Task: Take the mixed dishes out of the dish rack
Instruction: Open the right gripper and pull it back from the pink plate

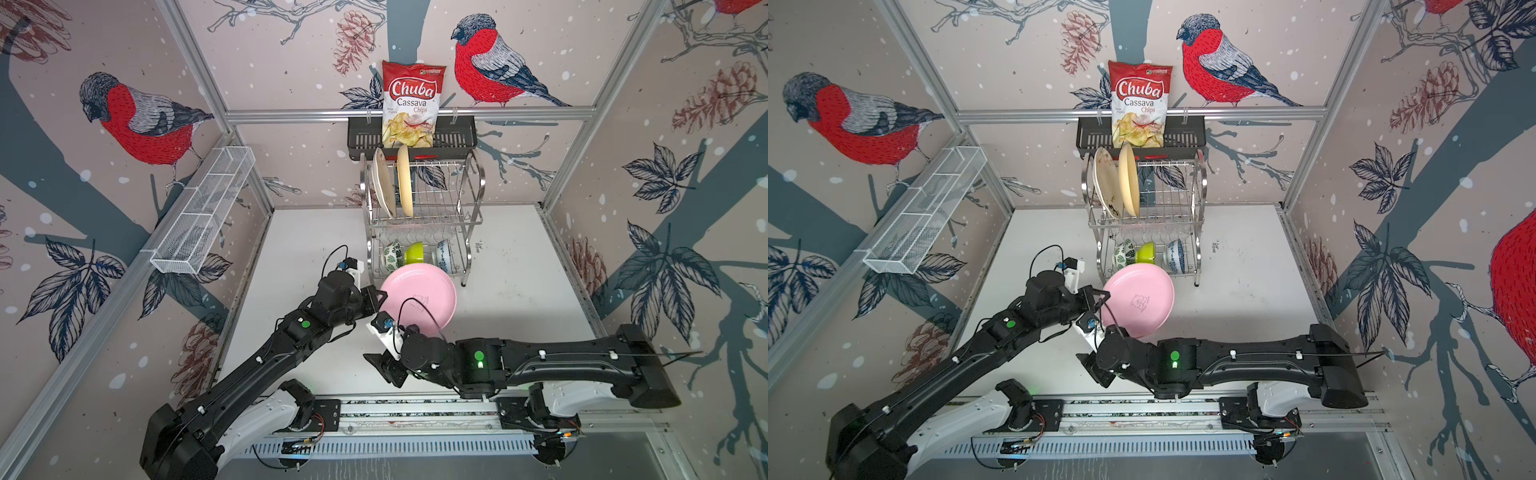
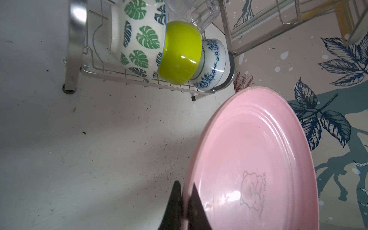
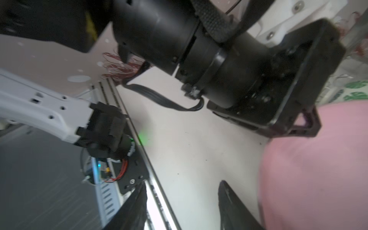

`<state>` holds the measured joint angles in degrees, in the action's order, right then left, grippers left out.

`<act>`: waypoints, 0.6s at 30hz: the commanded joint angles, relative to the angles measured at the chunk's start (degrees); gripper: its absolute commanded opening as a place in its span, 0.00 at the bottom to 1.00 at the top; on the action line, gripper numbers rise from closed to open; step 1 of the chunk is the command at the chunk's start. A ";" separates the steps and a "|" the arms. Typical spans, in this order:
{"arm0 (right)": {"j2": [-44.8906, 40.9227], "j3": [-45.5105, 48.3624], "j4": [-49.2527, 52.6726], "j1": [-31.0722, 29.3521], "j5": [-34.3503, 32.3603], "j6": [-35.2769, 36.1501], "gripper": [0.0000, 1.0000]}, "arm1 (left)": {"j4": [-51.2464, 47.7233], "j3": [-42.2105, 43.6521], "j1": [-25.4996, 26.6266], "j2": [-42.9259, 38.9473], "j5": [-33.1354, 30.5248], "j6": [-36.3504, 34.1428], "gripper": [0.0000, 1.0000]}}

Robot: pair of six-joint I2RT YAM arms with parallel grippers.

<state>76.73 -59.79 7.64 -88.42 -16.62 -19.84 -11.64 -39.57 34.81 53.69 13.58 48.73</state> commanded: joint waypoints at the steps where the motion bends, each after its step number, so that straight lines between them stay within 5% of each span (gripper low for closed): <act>1: -4.09 3.16 -8.97 1.15 8.01 -5.65 0.58 | 1.54 -0.50 -1.72 0.07 0.94 -3.09 0.00; 8: -18.01 13.16 -14.73 7.29 8.56 -15.56 0.60 | 0.02 0.43 -2.11 -0.65 -3.48 -6.63 0.00; 14: -30.18 18.90 -2.67 14.31 -4.67 -25.85 0.57 | 2.60 2.64 -2.11 -1.04 -4.25 -7.77 0.00; 18: -37.46 21.82 1.88 18.74 -5.59 -28.02 0.53 | 2.13 2.31 -2.11 0.14 -5.64 -9.50 0.00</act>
<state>42.61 -39.20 4.84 -71.46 -18.50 -43.57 -12.58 -36.93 32.75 53.23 9.85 41.43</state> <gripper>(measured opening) 0.538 0.079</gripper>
